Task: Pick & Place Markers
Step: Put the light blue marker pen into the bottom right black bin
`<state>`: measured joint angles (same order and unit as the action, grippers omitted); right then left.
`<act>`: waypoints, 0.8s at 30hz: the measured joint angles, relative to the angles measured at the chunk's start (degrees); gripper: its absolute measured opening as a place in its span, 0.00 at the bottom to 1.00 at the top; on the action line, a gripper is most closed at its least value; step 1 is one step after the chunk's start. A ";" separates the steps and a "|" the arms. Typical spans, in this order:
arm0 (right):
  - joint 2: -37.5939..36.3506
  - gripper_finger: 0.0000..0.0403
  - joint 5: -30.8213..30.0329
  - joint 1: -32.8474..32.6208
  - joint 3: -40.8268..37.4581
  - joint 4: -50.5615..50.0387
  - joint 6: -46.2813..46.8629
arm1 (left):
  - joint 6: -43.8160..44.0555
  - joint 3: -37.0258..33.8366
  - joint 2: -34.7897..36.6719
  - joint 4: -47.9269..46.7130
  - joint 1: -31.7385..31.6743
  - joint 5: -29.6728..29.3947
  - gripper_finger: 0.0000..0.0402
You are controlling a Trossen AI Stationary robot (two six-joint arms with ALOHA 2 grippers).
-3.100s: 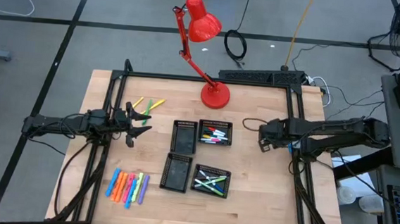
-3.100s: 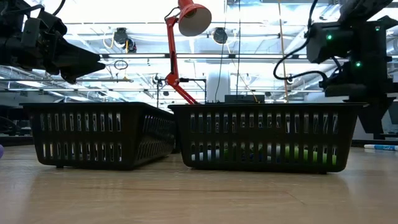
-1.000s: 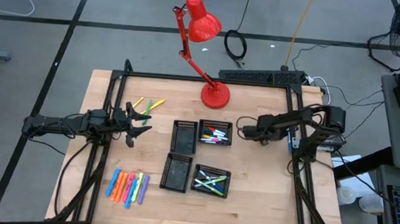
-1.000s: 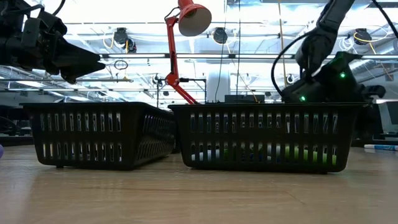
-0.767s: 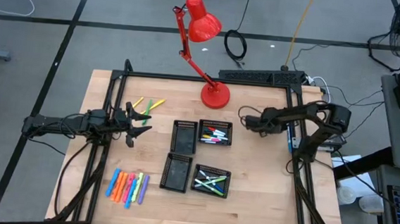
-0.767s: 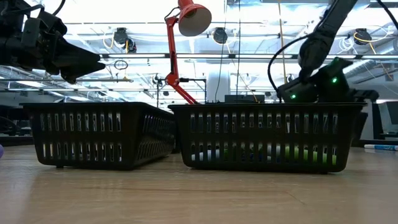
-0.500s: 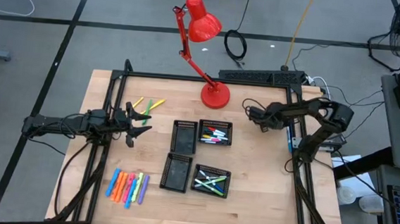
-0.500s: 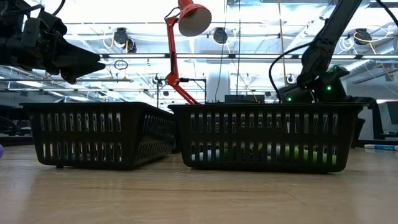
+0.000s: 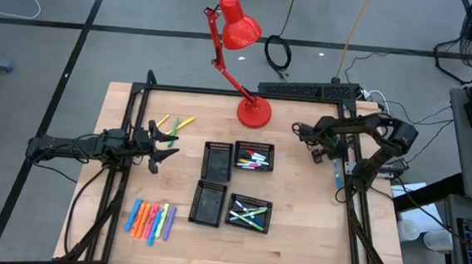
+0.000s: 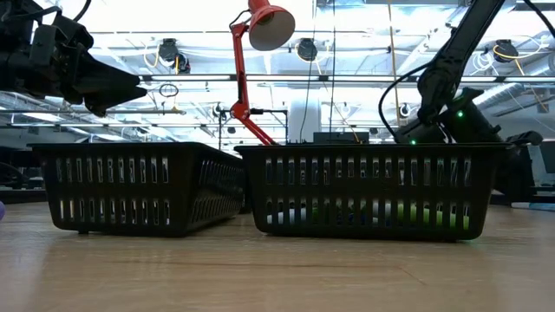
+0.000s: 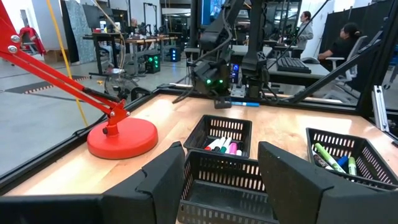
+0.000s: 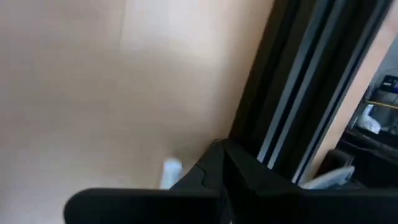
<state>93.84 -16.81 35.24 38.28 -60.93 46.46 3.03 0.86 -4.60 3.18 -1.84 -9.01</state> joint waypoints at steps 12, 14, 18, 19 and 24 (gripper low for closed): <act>-17.87 0.00 -6.11 -11.90 -0.15 -2.50 4.63 | 0.00 0.00 -0.01 0.00 -0.01 0.00 0.52; -21.75 0.00 -6.08 -13.28 -0.13 -1.86 5.10 | 0.00 0.00 -0.02 0.00 -0.01 0.01 0.52; -27.75 0.06 -2.21 -15.31 -0.43 -1.25 5.15 | 0.00 0.00 -0.02 0.00 0.01 0.01 0.52; -28.78 0.09 -0.56 -15.72 -1.00 -0.61 5.40 | 0.00 0.00 -0.01 0.00 0.00 0.00 0.52; -30.82 0.28 4.51 -17.91 -6.96 2.24 10.30 | 0.00 0.00 -0.02 0.00 -0.01 -0.01 0.52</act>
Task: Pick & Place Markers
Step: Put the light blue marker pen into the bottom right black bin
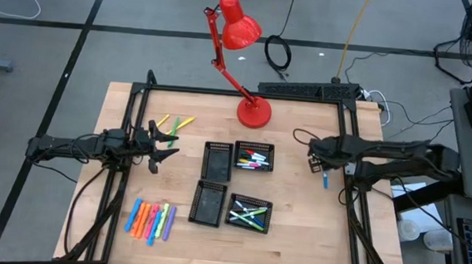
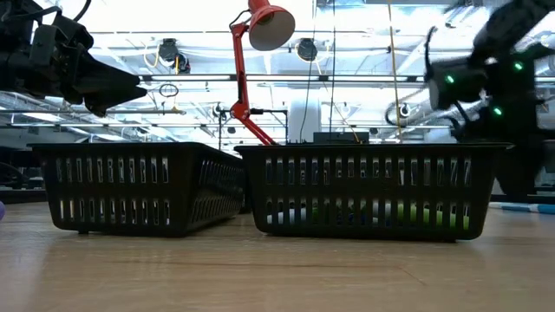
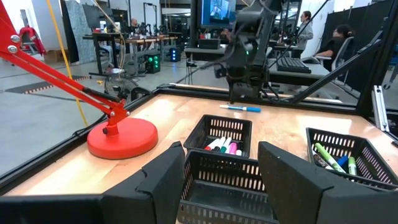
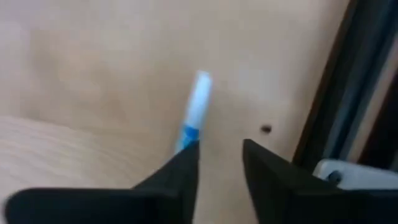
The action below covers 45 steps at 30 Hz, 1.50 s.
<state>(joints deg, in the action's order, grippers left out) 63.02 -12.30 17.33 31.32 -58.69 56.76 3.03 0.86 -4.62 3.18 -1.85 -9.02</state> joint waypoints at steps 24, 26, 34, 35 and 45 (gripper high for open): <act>-12.71 0.46 5.03 -2.96 -9.35 17.18 -4.44 | 0.00 0.02 0.02 -0.03 0.00 0.02 0.52; -14.79 0.46 6.95 -5.39 -8.87 20.72 -5.23 | 0.00 0.02 0.00 0.00 0.02 0.02 0.52; -16.27 0.46 6.97 -17.17 -8.51 46.01 -8.68 | 0.00 0.02 0.00 0.02 0.02 0.02 0.52; -15.74 0.46 6.82 -19.24 -8.51 50.40 -9.31 | 0.00 0.02 0.00 0.00 0.01 0.00 0.52; -5.96 0.44 -5.72 -40.77 -6.37 67.98 -10.23 | 0.00 0.02 0.00 0.00 0.01 0.02 0.52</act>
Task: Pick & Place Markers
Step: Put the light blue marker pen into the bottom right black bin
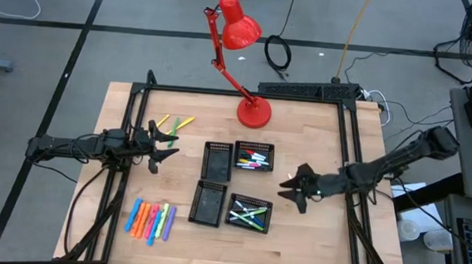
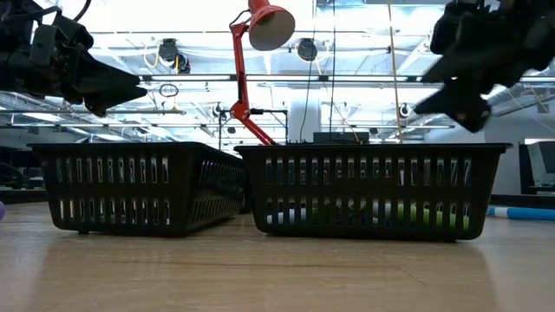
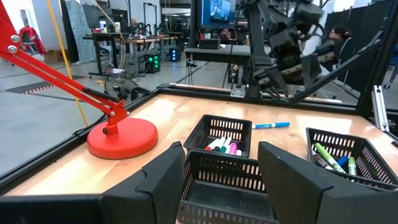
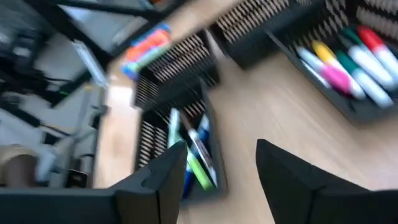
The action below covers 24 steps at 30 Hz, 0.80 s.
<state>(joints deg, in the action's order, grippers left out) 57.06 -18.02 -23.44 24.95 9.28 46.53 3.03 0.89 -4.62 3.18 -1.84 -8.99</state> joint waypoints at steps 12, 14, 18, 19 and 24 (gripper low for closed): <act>14.83 0.39 0.52 -3.33 5.42 -25.95 21.50 | 0.00 0.00 0.02 0.02 0.00 0.00 0.52; 18.98 0.39 1.65 -3.33 5.43 -23.76 21.66 | 0.00 0.00 0.00 0.00 -0.01 0.00 0.52; 26.18 0.39 1.10 -3.26 5.73 -26.67 25.30 | 0.00 0.00 0.02 0.01 -0.01 0.00 0.52; 27.84 0.39 0.94 -3.26 5.71 -28.63 27.69 | 0.00 0.00 0.02 0.00 0.00 0.00 0.52; 30.35 0.39 0.42 -3.28 6.12 -34.17 38.24 | 0.00 0.00 0.02 0.04 0.01 0.00 0.52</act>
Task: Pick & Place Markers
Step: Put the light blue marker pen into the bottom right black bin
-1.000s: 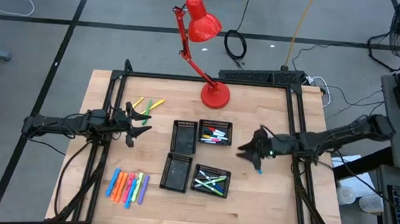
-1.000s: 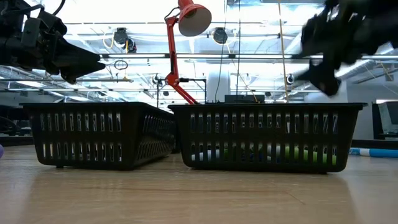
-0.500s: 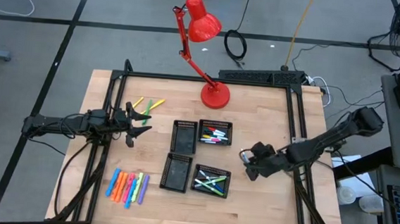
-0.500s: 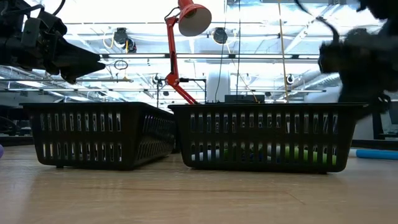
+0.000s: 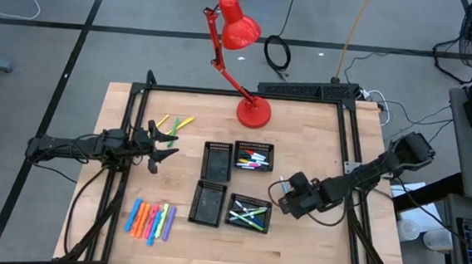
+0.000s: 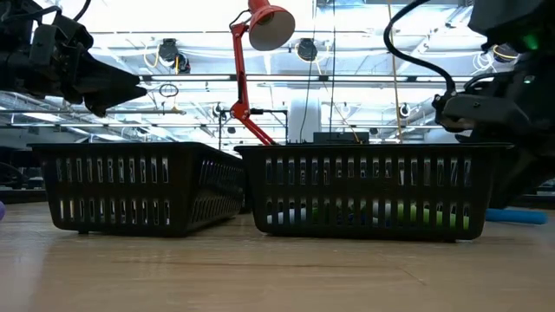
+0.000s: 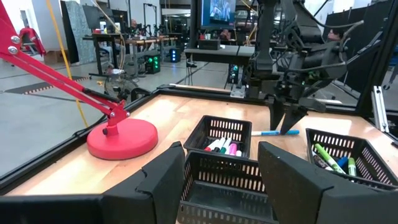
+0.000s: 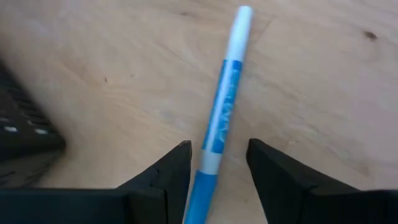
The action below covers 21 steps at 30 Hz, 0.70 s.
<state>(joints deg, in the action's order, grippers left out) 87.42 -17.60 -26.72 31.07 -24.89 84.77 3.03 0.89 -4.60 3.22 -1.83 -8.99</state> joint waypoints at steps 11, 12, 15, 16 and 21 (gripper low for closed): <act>-0.87 0.25 -3.44 1.33 -0.64 -0.17 -4.23 | 0.00 0.00 -0.02 -0.11 0.00 0.00 0.52; -0.85 0.22 -3.18 1.33 -0.64 -0.05 -5.64 | 0.00 0.00 -0.02 -0.07 0.00 0.00 0.52; -0.85 0.16 -2.92 1.37 -0.66 0.04 -7.69 | 0.00 0.00 -0.01 -0.07 -0.01 0.00 0.52; -0.85 0.14 -2.93 1.38 -0.66 0.04 -7.72 | 0.00 0.00 0.00 -0.07 0.00 0.00 0.52; -0.85 0.05 -5.20 1.42 -0.66 -1.01 -7.89 | 0.00 0.00 -0.02 -0.06 0.00 0.00 0.52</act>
<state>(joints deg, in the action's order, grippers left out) 86.56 -22.80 -25.30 30.41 -25.89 76.88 3.03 0.89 -4.62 3.16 -1.83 -8.99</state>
